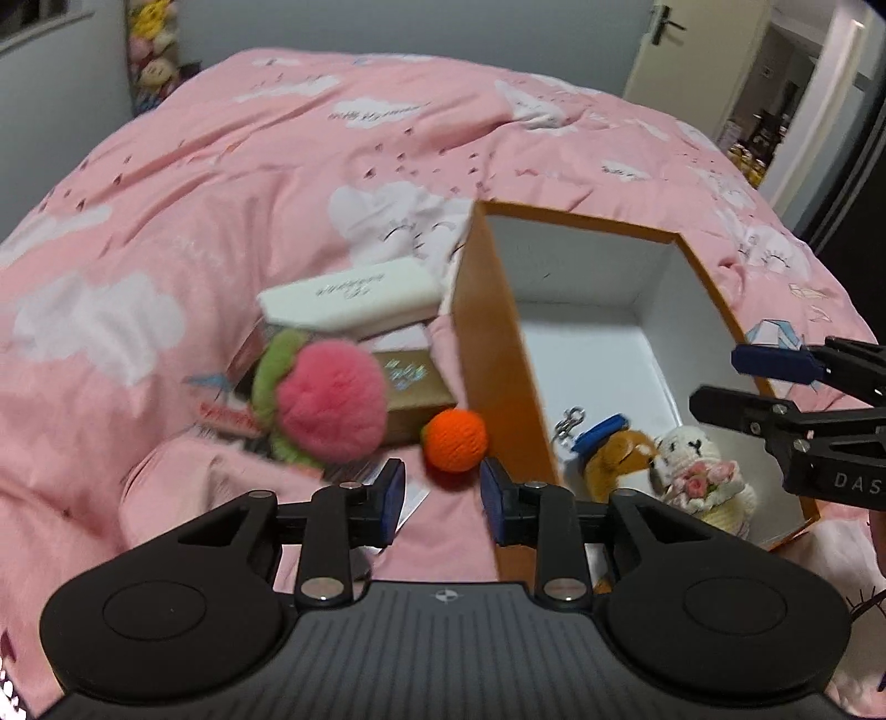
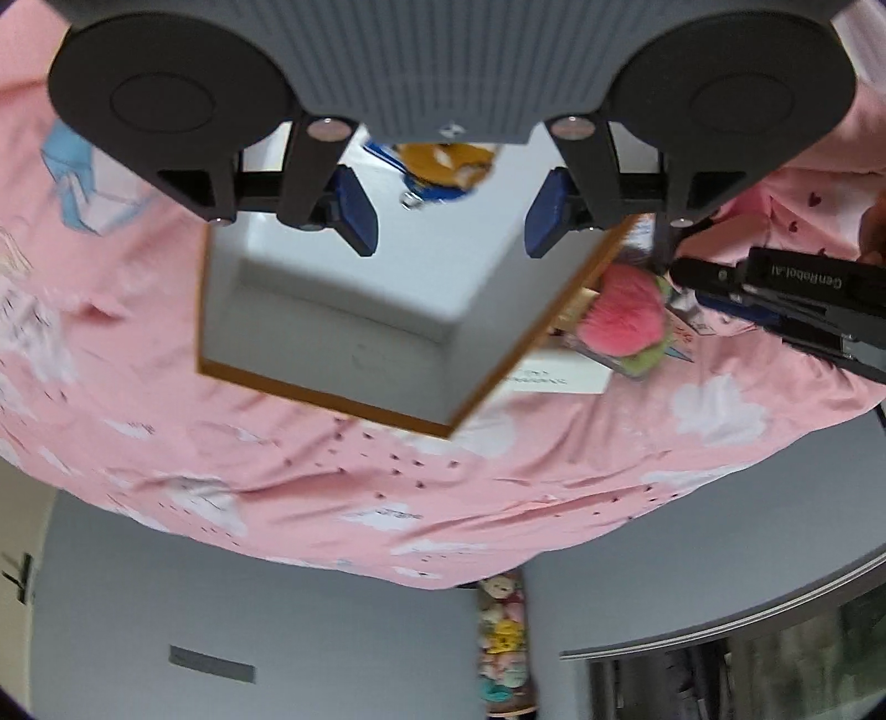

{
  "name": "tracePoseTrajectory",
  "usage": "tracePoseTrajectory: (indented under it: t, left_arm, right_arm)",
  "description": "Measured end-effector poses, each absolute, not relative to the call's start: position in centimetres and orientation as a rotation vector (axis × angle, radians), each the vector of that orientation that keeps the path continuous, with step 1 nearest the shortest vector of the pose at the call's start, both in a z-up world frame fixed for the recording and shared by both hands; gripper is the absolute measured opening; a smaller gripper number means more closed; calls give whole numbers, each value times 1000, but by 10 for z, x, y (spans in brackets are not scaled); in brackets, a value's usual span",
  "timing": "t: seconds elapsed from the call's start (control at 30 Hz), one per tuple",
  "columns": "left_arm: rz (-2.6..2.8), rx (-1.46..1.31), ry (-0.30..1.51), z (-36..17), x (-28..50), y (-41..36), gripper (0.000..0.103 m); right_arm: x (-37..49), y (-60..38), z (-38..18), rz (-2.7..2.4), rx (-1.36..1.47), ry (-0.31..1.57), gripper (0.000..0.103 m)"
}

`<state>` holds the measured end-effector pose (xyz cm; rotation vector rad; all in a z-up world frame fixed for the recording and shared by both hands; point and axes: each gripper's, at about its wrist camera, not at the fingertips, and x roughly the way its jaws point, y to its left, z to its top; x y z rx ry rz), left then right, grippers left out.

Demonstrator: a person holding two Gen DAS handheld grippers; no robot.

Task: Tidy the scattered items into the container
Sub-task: 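Move the left gripper to the pink pouch while the right gripper moves toward the pink card holder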

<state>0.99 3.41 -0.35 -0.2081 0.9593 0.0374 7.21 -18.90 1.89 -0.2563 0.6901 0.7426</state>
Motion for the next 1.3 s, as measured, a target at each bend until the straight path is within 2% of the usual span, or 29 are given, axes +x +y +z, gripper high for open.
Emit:
tracePoseTrajectory:
  t: [0.07,0.17,0.3,0.33,0.4,0.57,0.63,0.8,1.03,1.17,1.3]
  left_arm:
    - [72,-235,981,-6,6,46,37]
    - [138,-282,1005,-9,-1,67,37]
    - [228,-325,1040,-13,-8,95,38]
    - [244,-339,1050,-14,-9,101,40]
    - [256,-384,1065,-17,-13,112,54]
    - [265,-470,1070,-19,-19,125,55]
    - [268,-448,1058,-15,-19,122,55]
    - [340,-316,1039,-5,-16,117,63]
    - [386,-440,1157,-35,-4,146,63]
    - [363,-535,1190,-50,2,159,70]
    - [348,-568,1200,-56,7,165,72]
  right_arm:
    - [70,-176,19,764,-276,689,60]
    - [68,-156,16,800,-314,698,49]
    - [66,-132,9,844,-349,729,47]
    - [66,-129,8,854,-352,732,47]
    - [65,-122,7,872,-360,729,47]
    - [63,-113,5,907,-366,724,47]
    - [63,-110,4,919,-361,729,48]
    - [63,-105,1,932,-365,733,48]
    - [62,-100,1,958,-347,729,49]
    - [60,-98,2,972,-352,722,49]
    - [61,-94,1,979,-352,723,49]
